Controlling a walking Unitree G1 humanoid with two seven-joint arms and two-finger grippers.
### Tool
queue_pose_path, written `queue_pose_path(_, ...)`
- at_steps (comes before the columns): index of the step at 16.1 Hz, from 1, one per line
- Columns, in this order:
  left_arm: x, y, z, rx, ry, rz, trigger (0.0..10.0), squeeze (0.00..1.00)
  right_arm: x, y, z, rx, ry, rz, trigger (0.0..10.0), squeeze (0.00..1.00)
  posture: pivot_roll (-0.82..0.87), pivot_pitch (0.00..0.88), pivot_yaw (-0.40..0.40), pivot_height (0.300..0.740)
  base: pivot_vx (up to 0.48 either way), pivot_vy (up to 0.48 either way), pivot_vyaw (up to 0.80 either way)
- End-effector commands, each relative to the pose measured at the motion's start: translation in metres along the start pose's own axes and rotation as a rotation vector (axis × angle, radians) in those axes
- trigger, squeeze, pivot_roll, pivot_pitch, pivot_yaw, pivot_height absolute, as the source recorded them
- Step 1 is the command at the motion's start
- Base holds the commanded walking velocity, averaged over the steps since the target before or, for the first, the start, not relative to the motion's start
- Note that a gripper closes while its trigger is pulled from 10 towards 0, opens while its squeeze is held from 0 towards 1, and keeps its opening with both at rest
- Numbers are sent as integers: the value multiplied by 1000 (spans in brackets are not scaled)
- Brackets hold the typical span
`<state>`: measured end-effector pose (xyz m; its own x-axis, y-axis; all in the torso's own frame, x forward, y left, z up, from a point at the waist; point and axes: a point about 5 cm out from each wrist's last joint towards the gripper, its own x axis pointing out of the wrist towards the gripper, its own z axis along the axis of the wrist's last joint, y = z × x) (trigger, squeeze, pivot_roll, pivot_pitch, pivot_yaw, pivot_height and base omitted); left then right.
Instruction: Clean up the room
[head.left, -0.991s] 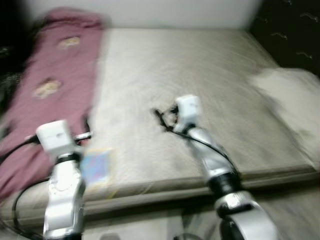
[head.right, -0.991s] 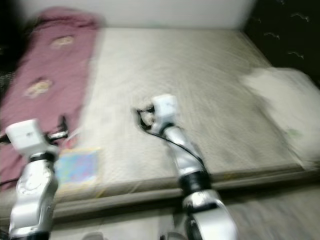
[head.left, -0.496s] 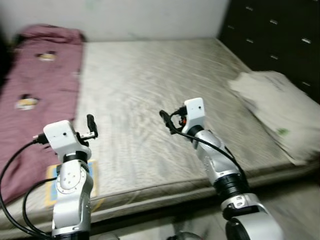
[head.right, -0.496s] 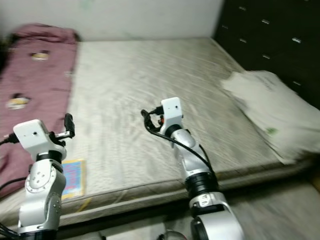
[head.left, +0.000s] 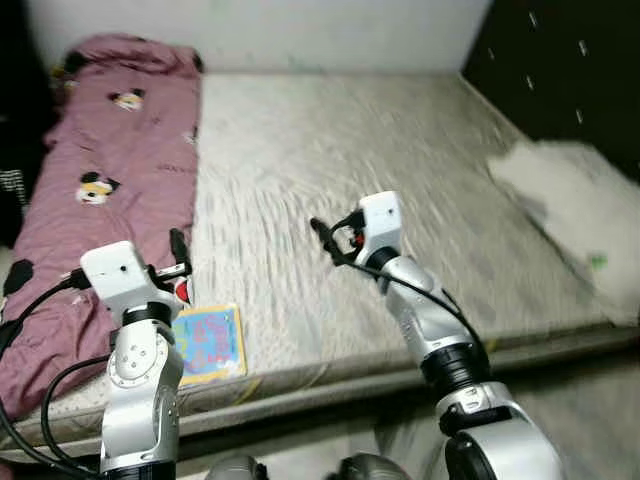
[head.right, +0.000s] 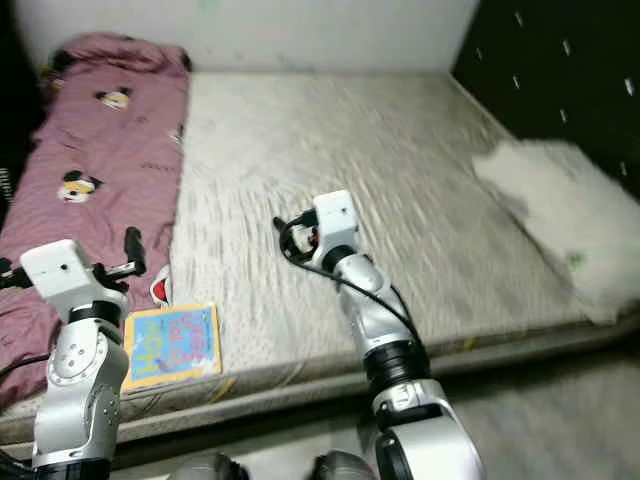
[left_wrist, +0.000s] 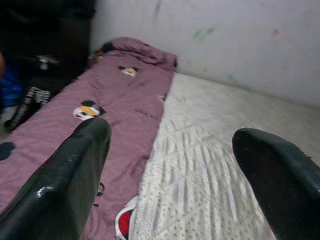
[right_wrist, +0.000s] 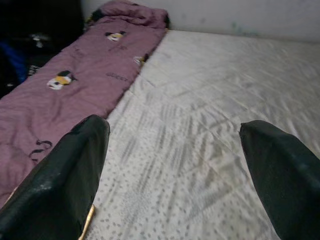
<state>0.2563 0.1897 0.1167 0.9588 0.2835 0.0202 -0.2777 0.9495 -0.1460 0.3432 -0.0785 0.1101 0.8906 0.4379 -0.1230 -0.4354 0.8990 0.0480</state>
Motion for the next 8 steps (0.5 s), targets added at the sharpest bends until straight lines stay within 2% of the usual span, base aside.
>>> queue_pose_path(1, 0, -6, 1, -16, -1, -24, 10000, 0, -2, -6, -1, 0, 0, -15, 10000, 0, -11, 0, -51, 740, 0, 480, 0)
queue_pose_path(8, -1, -4, 2, -13, 5, -19, 10000, 0, -2, -6, -1, 10, 1, -15, 10000, 0, -12, 0, -50, 740, 0, 480, 0)
